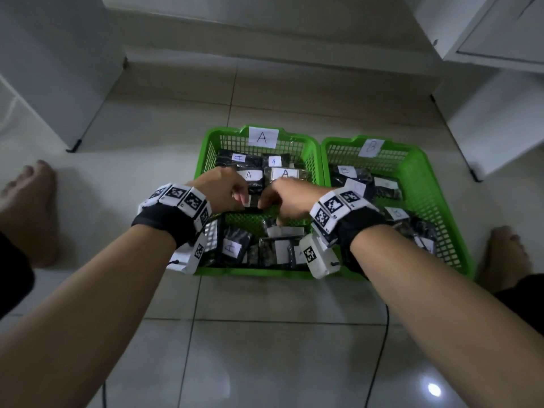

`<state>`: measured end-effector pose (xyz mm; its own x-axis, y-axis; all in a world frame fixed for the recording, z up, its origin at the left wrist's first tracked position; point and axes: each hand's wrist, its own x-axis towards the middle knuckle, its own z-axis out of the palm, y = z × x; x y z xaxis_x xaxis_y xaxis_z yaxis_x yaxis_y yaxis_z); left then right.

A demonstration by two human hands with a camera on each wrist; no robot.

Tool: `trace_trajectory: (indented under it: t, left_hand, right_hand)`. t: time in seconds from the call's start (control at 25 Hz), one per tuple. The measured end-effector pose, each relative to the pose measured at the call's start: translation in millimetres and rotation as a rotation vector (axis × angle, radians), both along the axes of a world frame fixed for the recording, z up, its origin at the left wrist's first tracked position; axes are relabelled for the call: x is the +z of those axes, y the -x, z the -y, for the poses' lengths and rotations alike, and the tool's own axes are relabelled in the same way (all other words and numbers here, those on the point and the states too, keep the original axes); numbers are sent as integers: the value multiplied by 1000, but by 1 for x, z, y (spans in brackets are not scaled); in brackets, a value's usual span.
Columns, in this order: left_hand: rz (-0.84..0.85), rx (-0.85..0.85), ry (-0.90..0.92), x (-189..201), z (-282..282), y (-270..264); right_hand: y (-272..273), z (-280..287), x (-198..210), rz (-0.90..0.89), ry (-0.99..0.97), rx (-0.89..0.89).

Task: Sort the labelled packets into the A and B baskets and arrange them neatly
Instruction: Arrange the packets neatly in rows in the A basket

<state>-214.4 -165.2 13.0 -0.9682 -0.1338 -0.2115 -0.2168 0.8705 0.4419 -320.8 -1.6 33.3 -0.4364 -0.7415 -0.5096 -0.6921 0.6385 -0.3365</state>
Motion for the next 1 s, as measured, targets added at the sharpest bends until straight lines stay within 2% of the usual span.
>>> trace_trajectory:
  t: [0.08, 0.16, 0.24, 0.36, 0.44, 0.52, 0.6, 0.68, 0.76, 0.84, 1.0]
  left_hand:
    - [77, -35, -27, -2, -10, -8]
    - [82, -36, -67, -3, -16, -9]
    - [99, -42, -101, 0, -20, -6]
    - [125, 11, -330, 6, -30, 1]
    - [120, 52, -473, 9, -42, 5]
    - [103, 62, -510, 11, -51, 6]
    - [74, 102, -525, 13, -54, 5]
    - [45, 157, -519, 14, -47, 3]
    - [77, 132, -425, 14, -33, 2]
    - [122, 118, -352, 15, -19, 0]
    - [126, 134, -392, 14, -10, -9]
  right_hand:
    - [-8, -8, -8, 3, -4, 17]
    - [-2, -16, -4, 18, 43, 0]
    - [13, -24, 7, 100, 134, -81]
    - [29, -39, 29, 278, 375, -301]
    - [32, -46, 35, 330, 449, -371]
    - [33, -50, 31, 322, 463, -405]
    - [34, -53, 20, 211, 455, -424]
    - [32, -54, 14, 52, 444, -383]
    - [24, -52, 14, -80, 459, -274]
    - [12, -45, 16, -123, 451, -145]
    - [-11, -23, 6, -155, 278, 7]
